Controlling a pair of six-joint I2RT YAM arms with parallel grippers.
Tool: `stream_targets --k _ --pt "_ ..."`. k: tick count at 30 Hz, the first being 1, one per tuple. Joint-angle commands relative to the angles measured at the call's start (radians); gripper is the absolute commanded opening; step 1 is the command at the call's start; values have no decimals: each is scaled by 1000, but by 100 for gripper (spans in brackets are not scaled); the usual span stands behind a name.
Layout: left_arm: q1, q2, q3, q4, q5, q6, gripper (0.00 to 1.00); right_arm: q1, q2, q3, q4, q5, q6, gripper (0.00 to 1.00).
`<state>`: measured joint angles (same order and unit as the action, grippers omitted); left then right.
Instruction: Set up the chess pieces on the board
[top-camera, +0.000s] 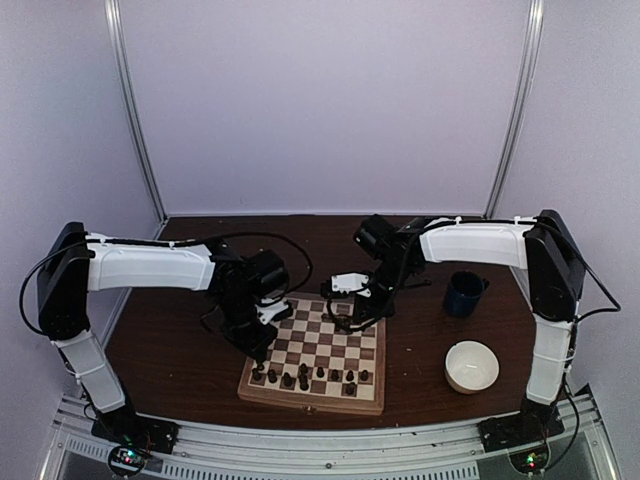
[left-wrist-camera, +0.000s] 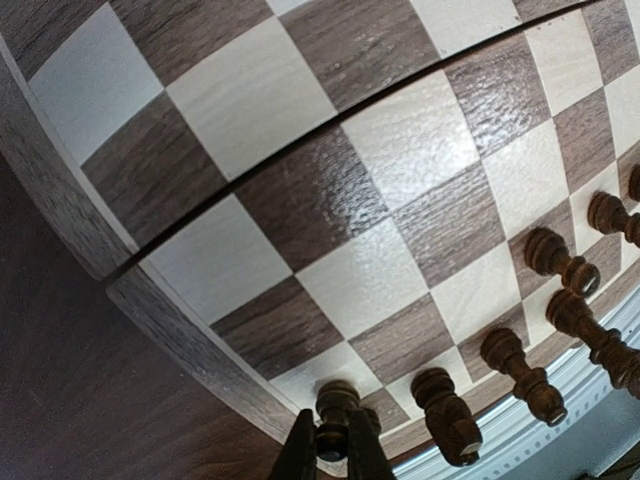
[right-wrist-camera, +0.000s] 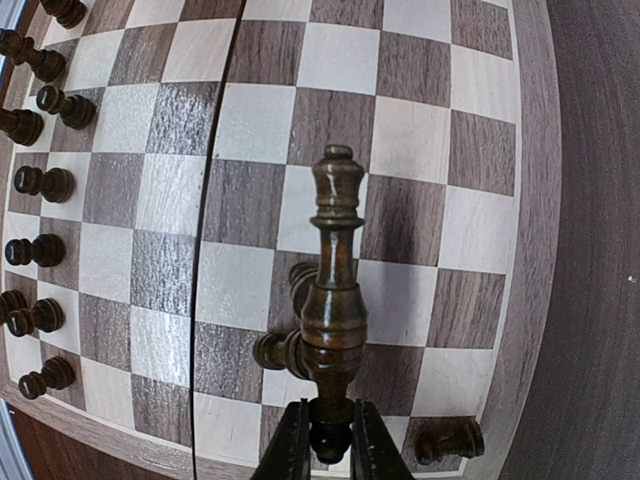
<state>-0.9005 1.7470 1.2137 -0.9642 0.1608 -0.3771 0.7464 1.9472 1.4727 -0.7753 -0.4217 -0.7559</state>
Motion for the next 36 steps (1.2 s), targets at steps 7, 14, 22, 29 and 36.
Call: stream_targets --k 7,14,22,29,36 --pt "-7 11 9 30 -15 -7 13 -2 15 23 -18 -9 4 11" --pt "-9 3 4 50 20 -17 21 -2 16 23 -18 -8 4 11" --pt "-5 -79 19 66 -61 -35 28 -1 9 18 -15 -11 7 11" --pt "79 -279 -151 562 60 -233 40 -4 -7 14 -1 -30 18 11" --pt "87 -226 -289 989 104 -519 43 -10 -25 -2 15 -55 31 10"
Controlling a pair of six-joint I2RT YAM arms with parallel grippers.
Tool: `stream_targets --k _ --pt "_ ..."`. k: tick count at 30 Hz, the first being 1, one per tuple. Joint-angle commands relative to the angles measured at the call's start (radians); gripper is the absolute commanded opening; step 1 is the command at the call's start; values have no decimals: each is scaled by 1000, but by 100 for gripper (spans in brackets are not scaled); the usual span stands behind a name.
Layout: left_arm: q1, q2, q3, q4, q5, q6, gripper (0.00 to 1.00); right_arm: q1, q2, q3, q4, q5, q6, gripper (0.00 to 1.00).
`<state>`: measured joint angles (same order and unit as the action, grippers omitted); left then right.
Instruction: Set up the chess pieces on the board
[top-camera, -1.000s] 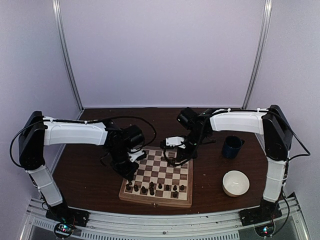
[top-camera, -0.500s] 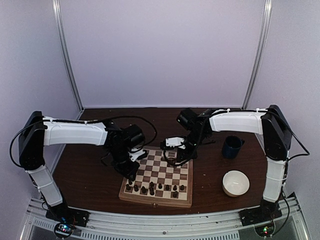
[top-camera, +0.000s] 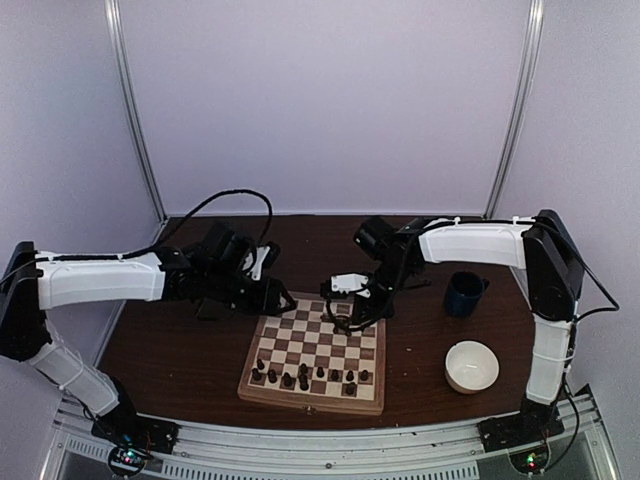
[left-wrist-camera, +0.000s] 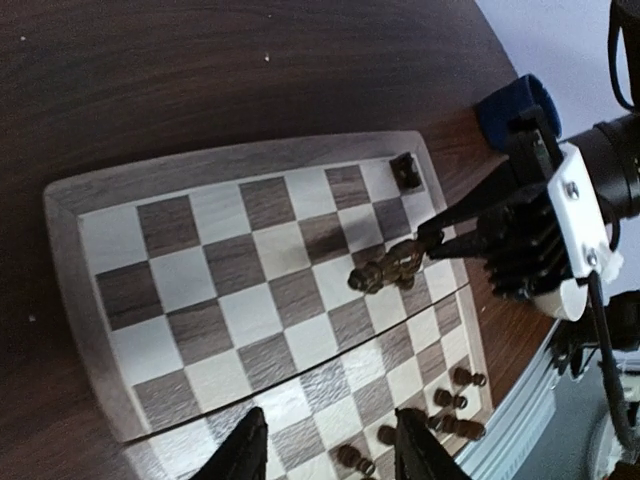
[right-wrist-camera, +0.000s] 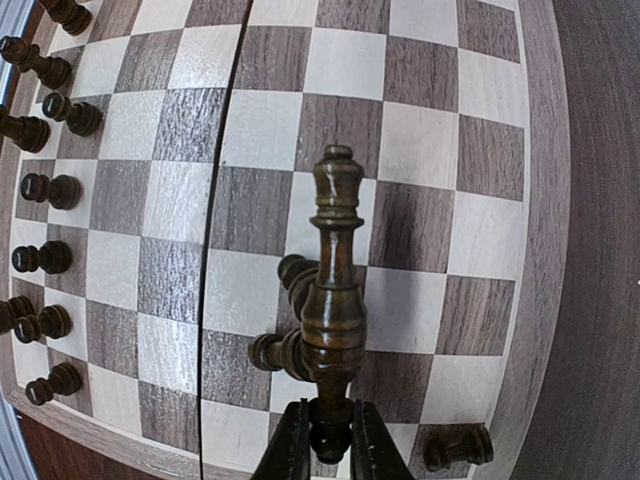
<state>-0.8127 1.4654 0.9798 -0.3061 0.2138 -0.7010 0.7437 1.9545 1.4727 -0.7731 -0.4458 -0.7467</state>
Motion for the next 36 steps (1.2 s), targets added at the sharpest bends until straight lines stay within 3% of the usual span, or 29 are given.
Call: stream_targets --k 1,14,18,26,36 --pt "-2 71 -67 378 53 -222 44 -8 -32 -3 13 -35 23 10" --pt "9 359 -93 820 178 -534 46 -18 -25 3 16 -65 42 10" --pt "9 393 -98 866 185 -581 44 -20 -26 3 17 -69 46 10" --pt "10 460 -104 990 242 -678 29 -23 -13 7 16 -70 46 10" --pt "11 480 -112 1020 262 -739 26 -28 -7 9 20 -70 52 10"
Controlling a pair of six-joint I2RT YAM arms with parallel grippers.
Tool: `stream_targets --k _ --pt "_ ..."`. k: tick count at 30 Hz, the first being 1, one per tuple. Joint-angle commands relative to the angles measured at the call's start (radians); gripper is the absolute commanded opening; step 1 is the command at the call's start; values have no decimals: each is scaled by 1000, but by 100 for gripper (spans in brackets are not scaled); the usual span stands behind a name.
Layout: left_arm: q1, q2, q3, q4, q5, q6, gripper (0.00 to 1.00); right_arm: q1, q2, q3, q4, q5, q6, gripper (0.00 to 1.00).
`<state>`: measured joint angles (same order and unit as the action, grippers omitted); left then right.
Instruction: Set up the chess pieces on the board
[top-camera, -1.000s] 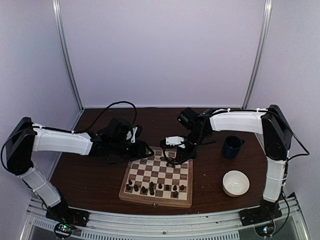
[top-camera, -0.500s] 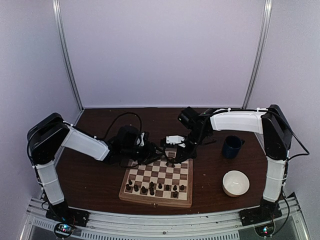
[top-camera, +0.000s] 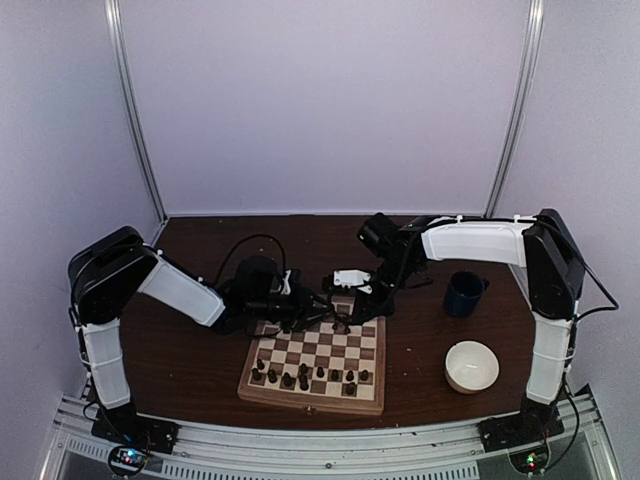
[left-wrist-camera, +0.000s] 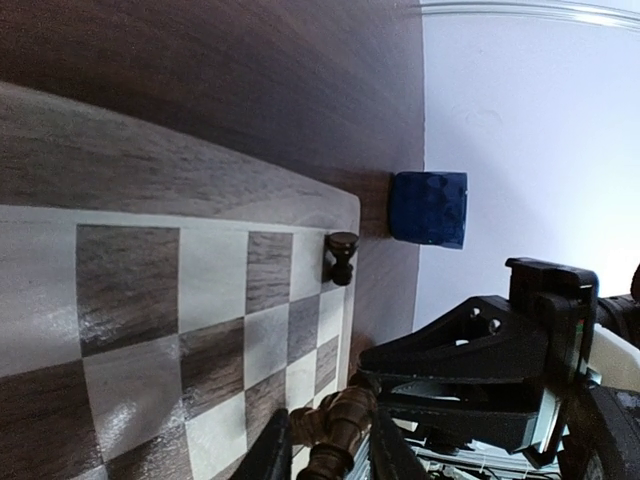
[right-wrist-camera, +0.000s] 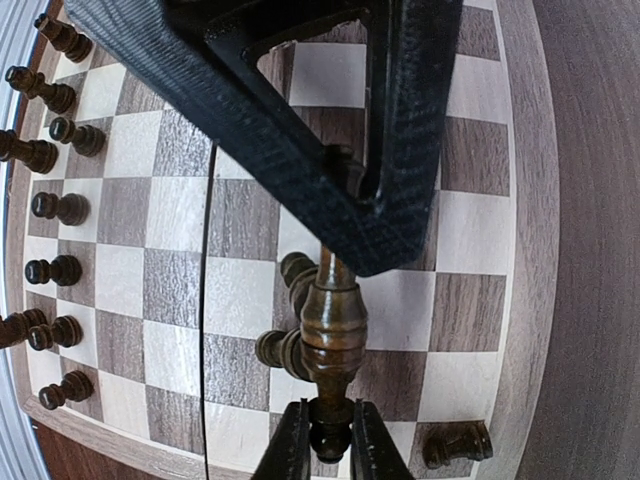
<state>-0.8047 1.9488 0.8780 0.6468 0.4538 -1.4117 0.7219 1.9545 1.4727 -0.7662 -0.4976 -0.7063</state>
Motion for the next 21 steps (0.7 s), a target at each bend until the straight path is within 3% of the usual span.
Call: stream_targets --k 1,12,21 --pt "3 -7 -12 64 20 -27 26 -7 -7 9 13 -18 11 10" --pt "2 -48 -32 9 4 -1 9 -12 -5 9 14 -18 14 10" --pt "2 -170 40 -282 -44 211 3 -15 4 12 10 -18 14 10"
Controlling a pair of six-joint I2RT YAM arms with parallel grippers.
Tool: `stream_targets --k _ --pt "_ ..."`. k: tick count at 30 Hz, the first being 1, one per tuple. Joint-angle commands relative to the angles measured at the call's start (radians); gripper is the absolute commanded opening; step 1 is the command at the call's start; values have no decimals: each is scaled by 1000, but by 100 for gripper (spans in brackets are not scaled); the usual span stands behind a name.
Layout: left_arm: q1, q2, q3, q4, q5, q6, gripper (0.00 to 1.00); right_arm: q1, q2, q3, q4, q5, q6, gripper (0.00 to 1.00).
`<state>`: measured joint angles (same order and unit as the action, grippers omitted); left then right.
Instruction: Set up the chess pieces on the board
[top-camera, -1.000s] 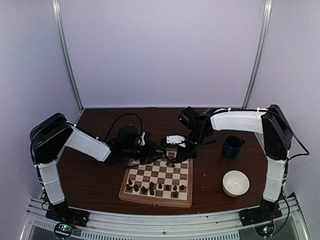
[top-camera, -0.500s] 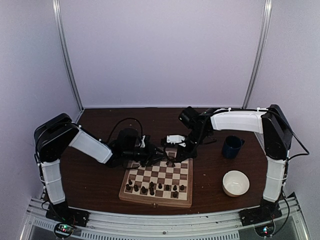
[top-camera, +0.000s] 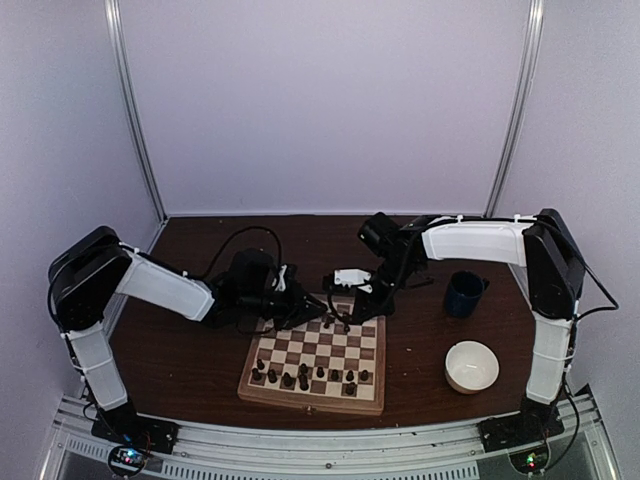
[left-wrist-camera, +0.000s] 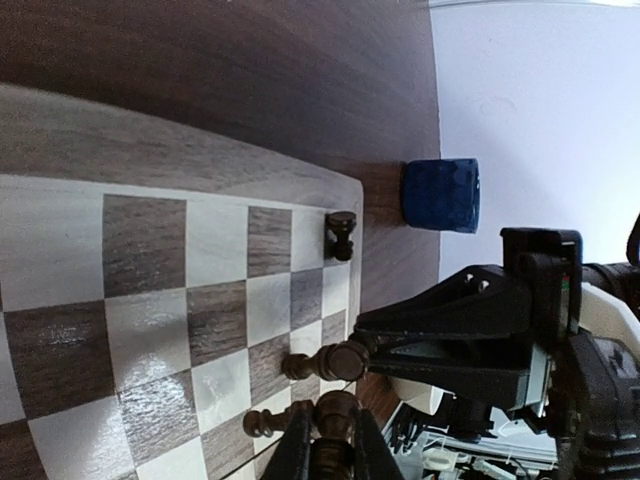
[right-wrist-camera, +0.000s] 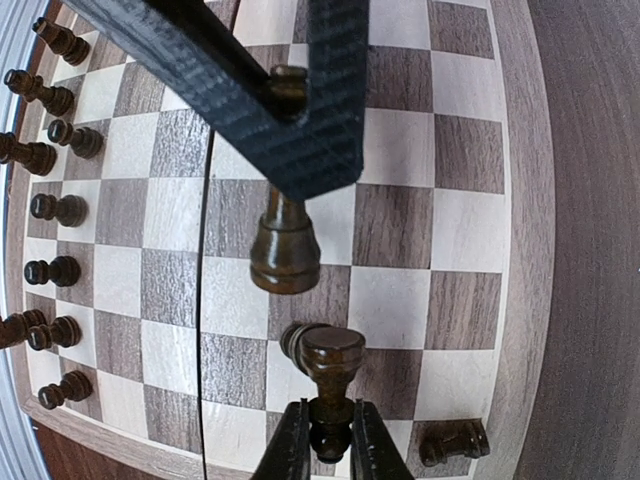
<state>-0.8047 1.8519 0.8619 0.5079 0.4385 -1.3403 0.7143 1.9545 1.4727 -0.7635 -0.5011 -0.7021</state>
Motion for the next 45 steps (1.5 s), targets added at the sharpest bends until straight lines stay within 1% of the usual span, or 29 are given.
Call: stream_targets --k 1,5,8,13,16,20,24,26,27,30,34,38,41,43,45 --pt "2 -88 70 -185 -40 172 3 -7 6 13 4 -17 11 10" --pt "2 -138 101 -308 -72 255 2 -7 27 23 -5 -42 24 11" --pt "3 -151 107 -332 -75 269 2 -7 58 39 -14 -67 37 13" --pt "2 -147 107 -348 -68 277 2 -7 77 55 -21 -66 50 21" --pt "2 -157 119 -396 -77 307 1 -11 63 50 -12 -66 61 27" --pt "2 -172 125 -418 -83 331 1 -19 37 42 -3 -89 71 33" --pt "3 -169 166 -432 -18 406 1 -33 11 56 -16 -126 88 36" --pt "3 -168 215 -485 40 514 1 -52 -5 70 -28 -163 105 36" --pt "3 -171 249 -563 61 586 1 -65 -13 74 -30 -186 116 37" --pt "3 -201 315 -718 133 831 1 -121 -34 91 -35 -278 162 39" --pt "3 -279 361 -913 146 1157 1 -193 -39 124 -45 -433 223 42" --pt "-3 -363 391 -1024 178 1362 3 -213 1 170 -97 -576 255 45" --pt "-17 -418 402 -1086 211 1525 5 -209 29 185 -101 -692 306 48" --pt "-26 -431 423 -1133 221 1596 6 -201 47 199 -109 -745 338 49" --pt "-42 -420 466 -1199 223 1654 6 -184 76 248 -172 -779 330 49"
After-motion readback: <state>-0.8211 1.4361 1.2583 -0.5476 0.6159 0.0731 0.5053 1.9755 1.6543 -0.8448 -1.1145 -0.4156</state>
